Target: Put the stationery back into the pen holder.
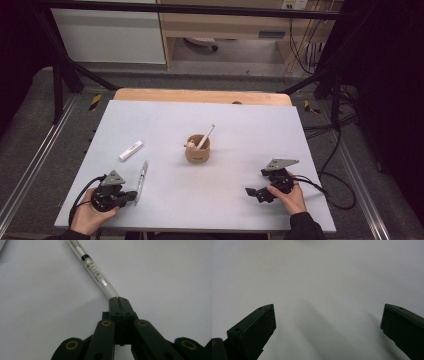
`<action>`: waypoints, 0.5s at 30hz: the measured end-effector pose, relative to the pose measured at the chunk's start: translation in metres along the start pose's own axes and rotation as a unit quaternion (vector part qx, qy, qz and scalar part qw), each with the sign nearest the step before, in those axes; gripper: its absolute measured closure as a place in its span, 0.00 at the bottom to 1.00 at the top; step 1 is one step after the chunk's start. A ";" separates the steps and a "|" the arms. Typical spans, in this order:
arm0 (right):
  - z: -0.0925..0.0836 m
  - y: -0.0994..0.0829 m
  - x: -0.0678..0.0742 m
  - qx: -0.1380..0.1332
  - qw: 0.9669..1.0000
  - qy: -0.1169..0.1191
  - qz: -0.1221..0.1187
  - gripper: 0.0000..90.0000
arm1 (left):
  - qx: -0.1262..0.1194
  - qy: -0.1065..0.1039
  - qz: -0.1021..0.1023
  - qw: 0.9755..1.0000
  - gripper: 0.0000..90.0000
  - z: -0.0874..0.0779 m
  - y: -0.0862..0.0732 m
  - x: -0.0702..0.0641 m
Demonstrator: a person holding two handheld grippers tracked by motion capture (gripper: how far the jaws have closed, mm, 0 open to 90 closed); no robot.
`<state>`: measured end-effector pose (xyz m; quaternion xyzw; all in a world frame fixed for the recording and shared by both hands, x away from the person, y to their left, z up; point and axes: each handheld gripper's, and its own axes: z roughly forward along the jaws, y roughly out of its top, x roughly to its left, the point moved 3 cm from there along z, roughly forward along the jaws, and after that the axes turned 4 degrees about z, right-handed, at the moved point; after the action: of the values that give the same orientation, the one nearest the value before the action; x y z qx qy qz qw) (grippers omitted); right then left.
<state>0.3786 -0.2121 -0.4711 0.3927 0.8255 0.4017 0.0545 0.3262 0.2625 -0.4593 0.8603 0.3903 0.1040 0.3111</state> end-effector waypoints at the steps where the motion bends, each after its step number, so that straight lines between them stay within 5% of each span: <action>1: 0.000 0.000 0.000 0.000 1.000 0.001 0.001 0.01 | -0.001 -0.003 0.000 1.000 1.00 0.000 0.000 -0.001; 15: 0.000 0.000 0.000 0.000 1.000 0.001 0.000 0.01 | -0.010 -0.011 -0.001 1.000 1.00 0.000 0.002 -0.004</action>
<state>0.3786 -0.2118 -0.4714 0.3923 0.8257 0.4017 0.0534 0.3248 0.2580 -0.4579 0.8579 0.3864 0.0983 0.3241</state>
